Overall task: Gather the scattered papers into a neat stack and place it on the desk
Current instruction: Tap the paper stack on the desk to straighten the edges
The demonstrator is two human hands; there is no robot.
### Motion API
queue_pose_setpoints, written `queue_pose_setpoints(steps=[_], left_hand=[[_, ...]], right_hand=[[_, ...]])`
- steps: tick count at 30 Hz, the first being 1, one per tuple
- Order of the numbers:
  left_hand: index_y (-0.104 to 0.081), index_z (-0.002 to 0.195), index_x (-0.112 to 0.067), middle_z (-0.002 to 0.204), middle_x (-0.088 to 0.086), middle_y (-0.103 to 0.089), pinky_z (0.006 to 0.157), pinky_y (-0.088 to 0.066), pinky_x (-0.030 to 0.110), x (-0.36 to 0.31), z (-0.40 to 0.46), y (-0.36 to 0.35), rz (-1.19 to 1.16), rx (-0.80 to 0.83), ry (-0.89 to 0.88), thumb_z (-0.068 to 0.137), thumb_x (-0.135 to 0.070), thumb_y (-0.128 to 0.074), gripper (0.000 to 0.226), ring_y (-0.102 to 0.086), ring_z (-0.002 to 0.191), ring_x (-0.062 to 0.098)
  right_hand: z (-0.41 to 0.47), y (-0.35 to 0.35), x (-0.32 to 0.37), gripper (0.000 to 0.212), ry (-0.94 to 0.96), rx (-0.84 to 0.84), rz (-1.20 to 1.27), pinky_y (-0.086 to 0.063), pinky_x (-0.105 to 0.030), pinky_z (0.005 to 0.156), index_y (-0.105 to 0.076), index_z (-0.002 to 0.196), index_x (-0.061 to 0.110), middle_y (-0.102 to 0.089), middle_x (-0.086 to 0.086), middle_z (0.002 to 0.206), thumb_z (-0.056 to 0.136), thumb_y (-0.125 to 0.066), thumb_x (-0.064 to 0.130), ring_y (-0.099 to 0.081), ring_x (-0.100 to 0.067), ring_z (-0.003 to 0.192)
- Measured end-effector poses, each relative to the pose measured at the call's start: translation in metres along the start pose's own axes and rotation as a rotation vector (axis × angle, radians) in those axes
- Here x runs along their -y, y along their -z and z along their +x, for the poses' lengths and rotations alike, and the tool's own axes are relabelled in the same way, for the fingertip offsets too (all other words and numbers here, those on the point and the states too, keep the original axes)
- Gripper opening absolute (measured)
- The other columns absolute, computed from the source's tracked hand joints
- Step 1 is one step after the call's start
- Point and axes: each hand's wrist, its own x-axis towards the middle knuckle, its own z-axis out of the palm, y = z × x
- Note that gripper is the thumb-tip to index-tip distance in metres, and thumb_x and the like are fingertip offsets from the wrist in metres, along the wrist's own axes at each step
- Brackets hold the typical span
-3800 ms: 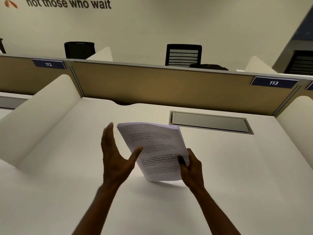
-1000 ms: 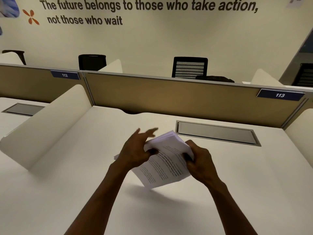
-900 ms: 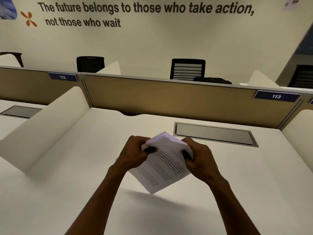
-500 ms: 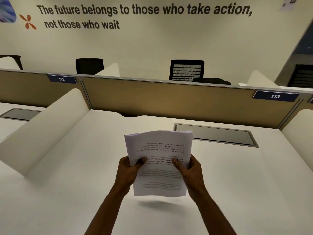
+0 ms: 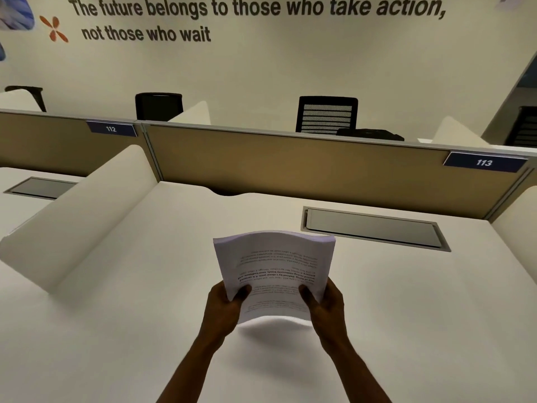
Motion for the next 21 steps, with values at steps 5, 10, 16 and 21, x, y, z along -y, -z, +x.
queue_pose_setpoints(steps=[5,10,16,21], left_hand=[[-0.069,0.114,-0.012,0.103,0.002,-0.075,0.074,-0.06,0.03,0.006,0.001,-0.004,0.074,-0.001,-0.012,0.094,-0.013,-0.064,0.02,-0.07,0.096,0.023],[-0.069,0.115,-0.013,0.104,0.002,-0.074,0.072,-0.058,0.026,0.002,0.006,-0.004,0.113,-0.01,-0.032,0.094,-0.014,-0.064,0.021,-0.07,0.096,0.024],[-0.06,0.113,-0.038,0.108,-0.013,-0.069,0.068,-0.057,0.016,-0.012,0.006,0.004,0.145,0.017,-0.075,0.086,-0.029,-0.075,0.032,-0.07,0.105,0.021],[-0.021,0.156,-0.029,0.154,0.0,-0.034,0.109,-0.036,0.031,-0.063,0.016,0.026,0.467,-0.312,-0.472,0.07,-0.052,-0.082,0.108,-0.036,0.141,0.017]], right_hand=[[-0.008,-0.003,-0.019,0.032,-0.094,-0.002,-0.036,-0.061,-0.038,0.084,-0.064,0.119,0.027,-0.073,0.006,0.109,0.089,-0.071,0.017,-0.069,-0.018,0.104],[-0.003,-0.002,-0.022,0.032,-0.073,-0.007,-0.045,-0.061,-0.032,0.082,-0.064,0.119,0.03,-0.073,0.008,0.108,0.09,-0.07,0.018,-0.069,-0.016,0.101],[-0.002,-0.003,-0.012,0.033,-0.017,-0.051,-0.116,-0.058,-0.017,0.068,-0.062,0.116,0.037,-0.071,0.013,0.106,0.092,-0.066,0.014,-0.068,-0.011,0.098],[0.012,0.011,0.023,0.017,0.163,0.025,-0.42,-0.057,-0.024,0.065,-0.063,0.103,0.034,-0.07,0.015,0.089,0.093,-0.062,0.021,-0.066,-0.004,0.083]])
